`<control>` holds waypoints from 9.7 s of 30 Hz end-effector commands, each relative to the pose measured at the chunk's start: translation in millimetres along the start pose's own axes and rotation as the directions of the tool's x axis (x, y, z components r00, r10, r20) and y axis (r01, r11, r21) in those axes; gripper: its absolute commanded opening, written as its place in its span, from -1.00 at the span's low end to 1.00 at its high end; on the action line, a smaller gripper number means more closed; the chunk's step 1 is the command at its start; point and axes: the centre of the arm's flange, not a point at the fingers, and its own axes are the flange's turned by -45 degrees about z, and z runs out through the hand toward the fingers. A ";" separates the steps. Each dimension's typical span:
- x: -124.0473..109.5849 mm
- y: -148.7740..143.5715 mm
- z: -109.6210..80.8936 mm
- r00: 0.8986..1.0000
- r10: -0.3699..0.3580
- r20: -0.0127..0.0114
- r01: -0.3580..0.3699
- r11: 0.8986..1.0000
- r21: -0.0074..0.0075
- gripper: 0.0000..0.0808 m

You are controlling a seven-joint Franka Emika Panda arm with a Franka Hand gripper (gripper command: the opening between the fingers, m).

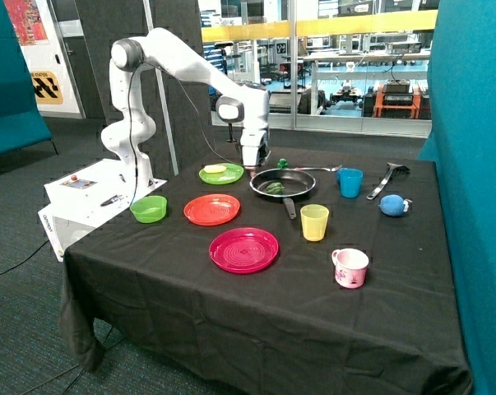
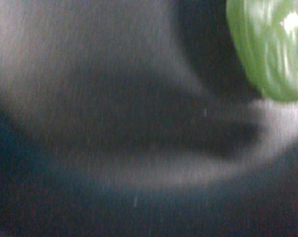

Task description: Cook the vegetables

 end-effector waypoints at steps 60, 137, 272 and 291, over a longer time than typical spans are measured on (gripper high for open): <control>-187.1 -129.0 30.7 0.966 -0.259 -0.004 0.259 0.966 -0.001 0.01; -202.2 -152.4 82.4 0.985 -0.173 -0.004 0.173 0.985 -0.001 0.17; 72.3 -80.8 30.6 1.000 0.023 -0.004 -0.023 1.000 0.000 -1.00; 99.5 -56.7 62.4 0.999 0.040 -0.004 -0.040 0.999 0.000 -1.00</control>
